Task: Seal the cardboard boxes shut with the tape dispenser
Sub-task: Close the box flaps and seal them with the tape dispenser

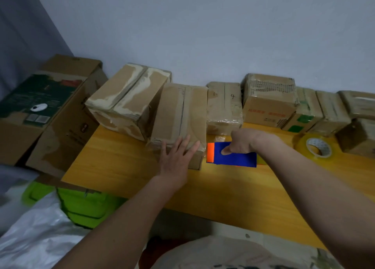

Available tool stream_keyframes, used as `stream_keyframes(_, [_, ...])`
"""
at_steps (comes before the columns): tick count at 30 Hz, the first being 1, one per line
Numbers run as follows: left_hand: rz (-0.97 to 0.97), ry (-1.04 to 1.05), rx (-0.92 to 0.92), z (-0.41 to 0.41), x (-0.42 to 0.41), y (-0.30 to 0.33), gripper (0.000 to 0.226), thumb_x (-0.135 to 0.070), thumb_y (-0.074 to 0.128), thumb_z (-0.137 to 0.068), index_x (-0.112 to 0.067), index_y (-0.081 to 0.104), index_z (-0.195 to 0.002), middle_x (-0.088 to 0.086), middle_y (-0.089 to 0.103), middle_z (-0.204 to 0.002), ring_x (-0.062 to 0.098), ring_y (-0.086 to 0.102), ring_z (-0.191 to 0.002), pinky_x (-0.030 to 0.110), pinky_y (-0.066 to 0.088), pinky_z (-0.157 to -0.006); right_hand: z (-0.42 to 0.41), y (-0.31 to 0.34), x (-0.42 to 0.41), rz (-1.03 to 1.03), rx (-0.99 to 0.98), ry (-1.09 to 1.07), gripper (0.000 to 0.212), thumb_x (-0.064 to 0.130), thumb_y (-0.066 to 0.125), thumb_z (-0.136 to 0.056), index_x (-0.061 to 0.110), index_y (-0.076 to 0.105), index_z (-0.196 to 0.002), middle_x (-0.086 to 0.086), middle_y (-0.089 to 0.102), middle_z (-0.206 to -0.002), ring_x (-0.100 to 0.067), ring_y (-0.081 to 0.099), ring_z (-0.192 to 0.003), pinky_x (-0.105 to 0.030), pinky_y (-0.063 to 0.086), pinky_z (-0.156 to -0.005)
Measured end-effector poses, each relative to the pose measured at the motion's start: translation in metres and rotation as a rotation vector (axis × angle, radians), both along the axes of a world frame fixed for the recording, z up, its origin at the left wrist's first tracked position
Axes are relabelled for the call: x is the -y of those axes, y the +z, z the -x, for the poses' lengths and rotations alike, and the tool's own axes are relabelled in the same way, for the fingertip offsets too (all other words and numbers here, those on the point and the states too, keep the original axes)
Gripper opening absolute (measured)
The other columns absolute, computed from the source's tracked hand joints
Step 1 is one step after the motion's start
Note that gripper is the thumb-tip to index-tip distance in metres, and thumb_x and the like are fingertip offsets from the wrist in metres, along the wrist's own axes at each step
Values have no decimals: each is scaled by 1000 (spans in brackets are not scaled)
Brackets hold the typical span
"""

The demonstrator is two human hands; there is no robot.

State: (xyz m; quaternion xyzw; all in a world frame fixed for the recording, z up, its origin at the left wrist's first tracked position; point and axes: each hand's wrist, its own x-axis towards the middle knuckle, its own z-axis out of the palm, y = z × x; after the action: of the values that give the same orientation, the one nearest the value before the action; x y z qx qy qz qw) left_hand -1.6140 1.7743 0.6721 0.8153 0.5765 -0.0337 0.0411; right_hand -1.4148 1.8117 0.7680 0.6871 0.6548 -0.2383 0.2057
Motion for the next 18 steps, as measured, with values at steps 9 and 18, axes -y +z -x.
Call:
stream_keyframes(9, [12,-42,74,11,-3,7,114,-19,69,-78,-36,-20,-146,-9,-16,-159,17,-10,-147,51,-4,-115,-42,-85,63,-174,37,-248,38,49,41,-98,14,49,-86,-4,63,-93,-22,60,-79,-30,41,-63])
stream_keyframes(18, [32,3,46,57,-13,15,90,-33,54,-90,-29,-12,-151,8,-26,-157,26,-29,-142,42,-15,-115,-18,-152,78,-180,132,-232,42,28,31,-103,4,31,-137,-7,58,-131,-22,56,-121,-34,41,-95])
